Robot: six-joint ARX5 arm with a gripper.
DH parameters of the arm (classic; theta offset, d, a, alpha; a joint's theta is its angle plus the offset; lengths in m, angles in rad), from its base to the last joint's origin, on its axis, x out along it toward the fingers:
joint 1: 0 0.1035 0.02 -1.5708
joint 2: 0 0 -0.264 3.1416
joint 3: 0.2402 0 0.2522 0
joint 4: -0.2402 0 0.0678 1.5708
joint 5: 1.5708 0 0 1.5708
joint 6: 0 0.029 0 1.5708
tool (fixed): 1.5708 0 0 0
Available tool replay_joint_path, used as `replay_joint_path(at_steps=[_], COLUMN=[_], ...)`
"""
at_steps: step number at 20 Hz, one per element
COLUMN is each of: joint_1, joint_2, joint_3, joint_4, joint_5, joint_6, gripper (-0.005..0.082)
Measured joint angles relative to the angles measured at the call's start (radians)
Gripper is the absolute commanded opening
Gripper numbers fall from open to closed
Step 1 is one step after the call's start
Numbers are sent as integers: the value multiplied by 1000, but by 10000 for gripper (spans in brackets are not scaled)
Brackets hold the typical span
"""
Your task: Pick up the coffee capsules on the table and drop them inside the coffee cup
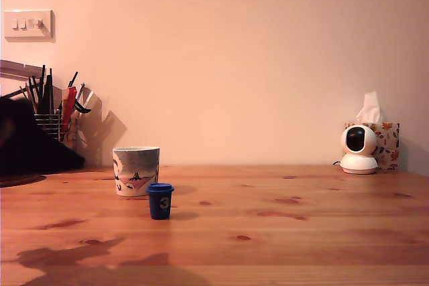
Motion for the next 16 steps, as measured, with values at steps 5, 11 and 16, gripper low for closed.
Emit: replay_joint_path(at_steps=[5, 11, 16], joint_1=[-2, -21, -50], joint_2=[170, 360, 492], joint_3=[2, 98, 179], joint_4=[148, 192, 204], joint_5=[0, 4, 16], joint_6=[0, 0, 0], gripper=[589, 589, 589])
